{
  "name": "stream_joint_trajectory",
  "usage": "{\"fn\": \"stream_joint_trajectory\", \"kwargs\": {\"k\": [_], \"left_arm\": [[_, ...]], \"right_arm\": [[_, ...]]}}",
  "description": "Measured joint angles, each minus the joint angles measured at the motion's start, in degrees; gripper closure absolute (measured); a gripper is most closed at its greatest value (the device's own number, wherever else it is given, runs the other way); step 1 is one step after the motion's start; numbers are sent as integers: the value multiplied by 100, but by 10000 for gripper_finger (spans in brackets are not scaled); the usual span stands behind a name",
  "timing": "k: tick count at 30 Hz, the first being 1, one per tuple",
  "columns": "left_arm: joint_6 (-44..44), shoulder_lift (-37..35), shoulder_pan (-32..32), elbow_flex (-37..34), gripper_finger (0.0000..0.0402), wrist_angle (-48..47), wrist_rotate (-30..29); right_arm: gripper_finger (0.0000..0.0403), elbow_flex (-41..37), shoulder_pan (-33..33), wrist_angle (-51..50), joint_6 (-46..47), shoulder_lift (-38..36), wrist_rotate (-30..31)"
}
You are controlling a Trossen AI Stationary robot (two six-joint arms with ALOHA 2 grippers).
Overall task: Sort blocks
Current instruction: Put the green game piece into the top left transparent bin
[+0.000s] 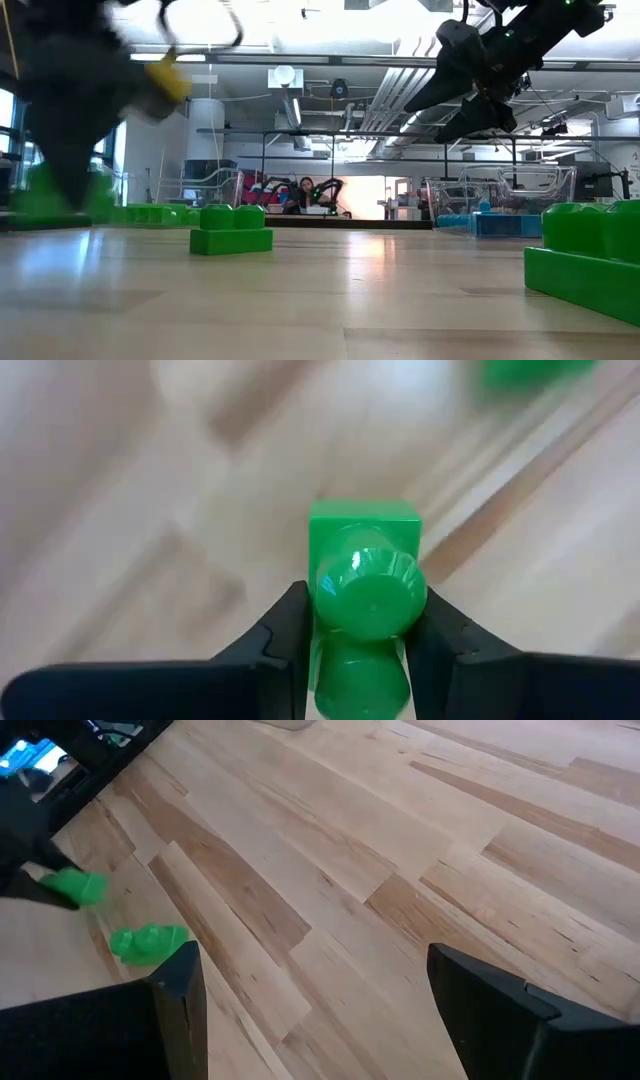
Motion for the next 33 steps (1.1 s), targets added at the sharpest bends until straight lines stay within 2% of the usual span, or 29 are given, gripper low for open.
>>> {"fn": "stream_joint_trajectory", "kwargs": {"k": [4, 7, 9, 11, 16, 19, 21, 26, 33], "left_arm": [[1063, -957, 755, 208, 318, -158, -1036], [1954, -1758, 1544, 531, 310, -540, -2465], [2748, -2186, 2287, 739, 293, -540, -3306], [3657, -2444, 3203, 908, 283, -260, -3493], [5441, -2380, 5615, 911, 281, 543, -2296], [5862, -1902, 6633, 898, 277, 536, -1730], [5907, -1584, 7086, 893, 265, 531, -1207], [5730, -1036, 7585, 893, 212, 655, 107], [5621, -1064, 7514, 893, 139, 576, 816]], "right_arm": [[149, 0, 0, 213, 201, 0, -137], [149, 0, 41, 532, 322, 0, -179], [149, 0, 90, 768, 409, -2, -139], [149, 0, 141, 965, 456, 0, -107], [149, 0, 237, 1147, 768, 0, 266], [149, 0, 275, 1149, 950, 0, 496], [149, 0, 275, 1169, 1060, 0, 522], [149, 0, 275, 1177, 1285, 0, 526], [149, 0, 275, 1174, 1239, 0, 527]]}}
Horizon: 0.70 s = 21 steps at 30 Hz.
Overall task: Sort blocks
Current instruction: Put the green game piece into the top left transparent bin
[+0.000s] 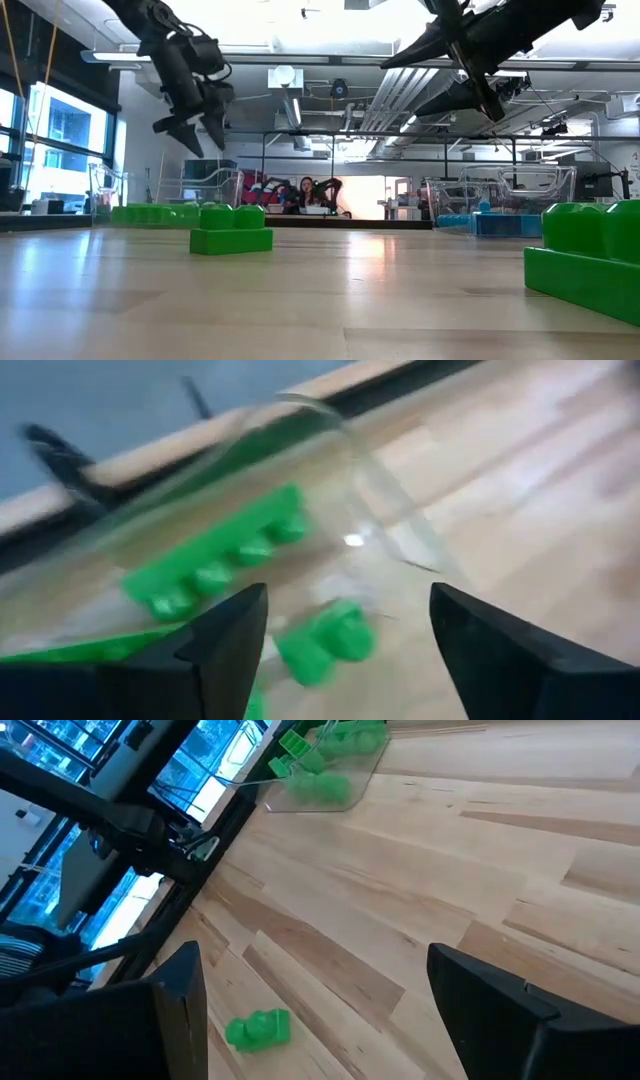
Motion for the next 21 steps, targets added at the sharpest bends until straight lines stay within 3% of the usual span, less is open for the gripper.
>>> {"fn": "stream_joint_trajectory", "kwargs": {"k": [4, 6, 11, 16, 21], "left_arm": [[-284, -223, -362, 9, 125, 22, 1152], [-479, -363, -879, 9, 125, 5, 1383], [-1193, -579, -2953, -196, 130, 56, 362], [-2220, -465, -5125, -761, 130, 1206, -997], [-2964, 67, -6265, -1212, 131, 2394, -1549]], "right_arm": [[149, 0, 0, -5, -164, 0, 0], [149, 0, 0, -10, -253, 0, 2], [149, 0, 0, -16, -421, 0, -4], [149, 2, 0, 144, -716, -2, -324], [149, 2, 0, 123, -850, -2, -447]]}}
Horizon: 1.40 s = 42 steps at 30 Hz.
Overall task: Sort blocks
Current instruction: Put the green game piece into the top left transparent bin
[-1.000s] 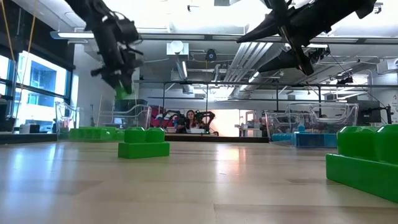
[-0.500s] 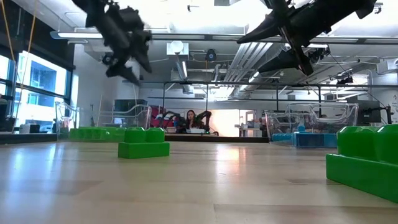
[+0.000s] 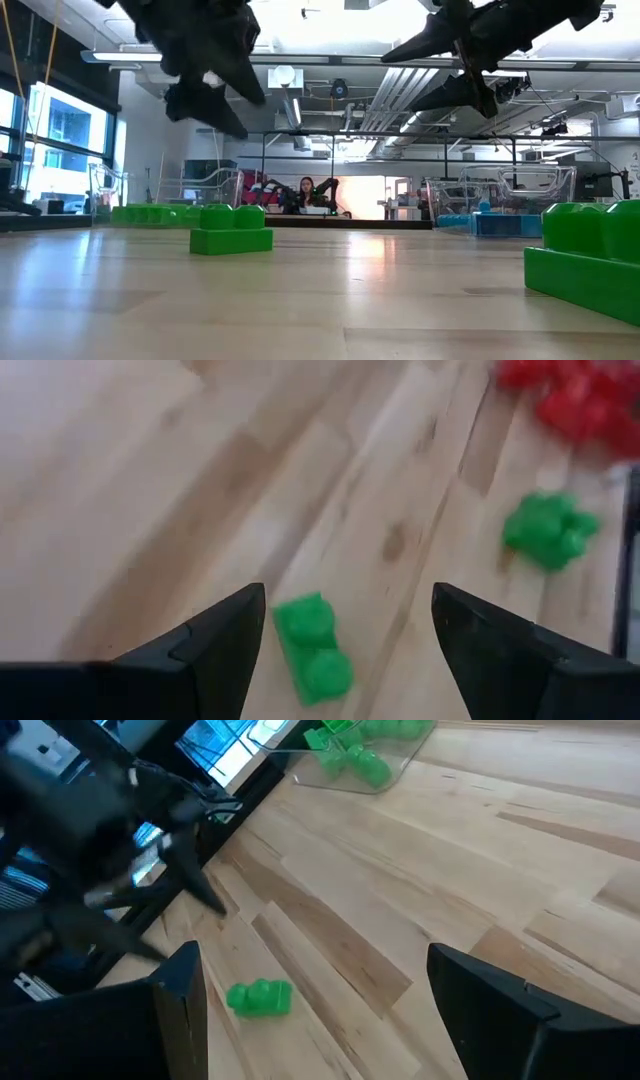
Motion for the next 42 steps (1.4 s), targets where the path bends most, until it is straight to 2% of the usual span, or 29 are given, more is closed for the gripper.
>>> {"fn": "stream_joint_trajectory", "kwargs": {"k": [6, 9, 13, 17, 23, 31, 34, 39, 42], "left_arm": [[505, 946, -287, -14, 131, 687, 125], [405, 1298, -287, -8, 131, 1005, 265], [-202, 1581, -231, 87, 131, 702, 110], [-257, 1749, -224, 147, 131, 152, -216], [-411, 1976, -215, 167, 131, 6, -43], [-1110, 2195, -178, 200, 131, -157, 200], [-973, 2145, -178, 203, 146, -332, 254], [-286, 1965, -196, 181, 201, -648, 423], [-95, 1813, -198, 163, 220, -919, 663]], "right_arm": [[149, -1, -28, -57, -97, 0, -6], [149, -1, -26, -85, -159, 0, -6], [149, 1, -26, -177, -155, 0, -6], [149, -1, -26, -247, -153, 0, -6], [149, 1, -26, -304, -160, 0, 28], [149, 1, -28, -347, -132, 0, 84], [149, 1, -28, -347, -137, 0, 84], [149, 1, -28, -366, -149, 0, 86], [149, 1, -28, -417, -142, 0, 84]]}}
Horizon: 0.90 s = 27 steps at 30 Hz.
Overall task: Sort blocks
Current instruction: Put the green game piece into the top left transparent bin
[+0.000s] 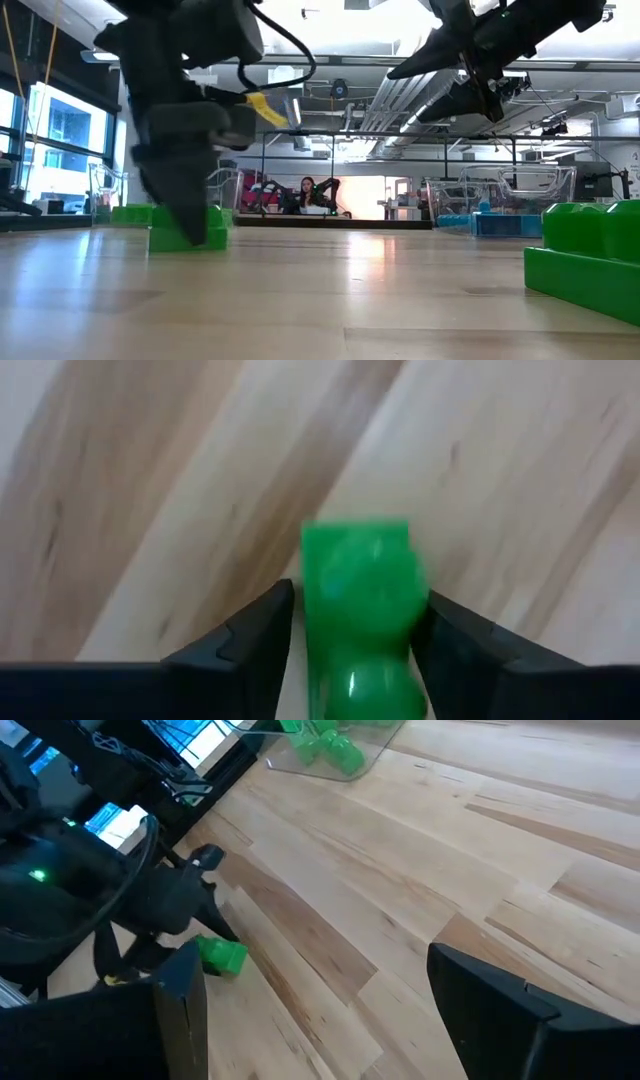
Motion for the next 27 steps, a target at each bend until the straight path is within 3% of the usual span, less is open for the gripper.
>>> {"fn": "stream_joint_trajectory", "kwargs": {"k": [5, 11, 16, 18, 20, 23, 27], "left_arm": [[-9, -100, -39, 0, 227, -630, 92], [-166, -107, -2, -55, 232, -421, -11], [93, -184, 207, 129, 286, -404, 148], [473, -499, 433, 310, 305, -411, 506], [849, -975, 666, 533, 306, -440, 508], [1330, -1823, 1088, 816, 303, -738, -345], [1876, -2875, 1879, 1027, 268, -1134, -2345]], "right_arm": [[149, 0, 0, -22, 0, 0, 10], [149, 0, 0, -52, 0, 0, 223], [149, -1, 0, -53, 20, 0, 251], [149, 0, 0, -59, 22, 0, 251], [149, 0, 0, -65, 22, 0, 253], [149, -1, 0, -63, 26, 0, 253], [149, -2, 0, -62, 165, 0, 254]]}}
